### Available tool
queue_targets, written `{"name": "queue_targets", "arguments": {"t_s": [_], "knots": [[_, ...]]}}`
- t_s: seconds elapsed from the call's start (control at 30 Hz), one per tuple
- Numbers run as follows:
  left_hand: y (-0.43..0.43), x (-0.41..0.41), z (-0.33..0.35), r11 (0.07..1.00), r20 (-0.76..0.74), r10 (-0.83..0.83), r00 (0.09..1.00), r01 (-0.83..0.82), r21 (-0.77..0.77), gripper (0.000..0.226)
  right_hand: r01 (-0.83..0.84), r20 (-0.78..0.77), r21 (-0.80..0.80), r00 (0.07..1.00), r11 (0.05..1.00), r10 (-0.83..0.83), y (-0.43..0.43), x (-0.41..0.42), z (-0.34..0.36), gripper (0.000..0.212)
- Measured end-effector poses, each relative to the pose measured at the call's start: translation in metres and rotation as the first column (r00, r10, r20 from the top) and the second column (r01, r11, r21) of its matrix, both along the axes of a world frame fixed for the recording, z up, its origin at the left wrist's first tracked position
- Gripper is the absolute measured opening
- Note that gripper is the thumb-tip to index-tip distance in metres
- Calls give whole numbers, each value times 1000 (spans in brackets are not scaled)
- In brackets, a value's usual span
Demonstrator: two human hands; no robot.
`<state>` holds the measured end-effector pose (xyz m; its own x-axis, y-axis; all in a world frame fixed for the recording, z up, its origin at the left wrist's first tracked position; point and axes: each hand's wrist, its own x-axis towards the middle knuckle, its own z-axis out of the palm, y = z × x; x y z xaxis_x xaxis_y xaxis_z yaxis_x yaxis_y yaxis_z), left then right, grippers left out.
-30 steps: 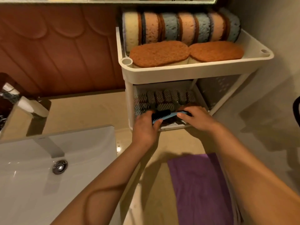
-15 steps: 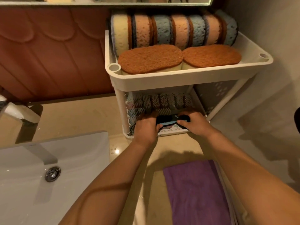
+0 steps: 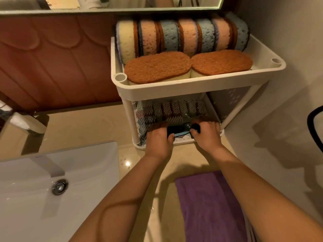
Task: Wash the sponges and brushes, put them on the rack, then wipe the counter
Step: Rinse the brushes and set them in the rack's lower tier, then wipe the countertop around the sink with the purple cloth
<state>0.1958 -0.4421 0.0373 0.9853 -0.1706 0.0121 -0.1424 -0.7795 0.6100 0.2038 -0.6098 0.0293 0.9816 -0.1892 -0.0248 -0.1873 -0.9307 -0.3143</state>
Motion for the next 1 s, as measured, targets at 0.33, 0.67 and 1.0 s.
{"name": "queue_targets", "arguments": {"t_s": [0.33,0.67,1.0], "knots": [[43,-44,40,972,-119,-198,973,180,-150,16,-152,124,388,986,909,112,44,-35,30,17],[107,-103,56,966,-313,-153,938,75,-246,17,-186,71,498,982,847,174,95,-101,18,18],[127,-161,38,973,-312,-184,932,129,-190,28,-124,252,200,965,972,72,106,-181,4,23]]}}
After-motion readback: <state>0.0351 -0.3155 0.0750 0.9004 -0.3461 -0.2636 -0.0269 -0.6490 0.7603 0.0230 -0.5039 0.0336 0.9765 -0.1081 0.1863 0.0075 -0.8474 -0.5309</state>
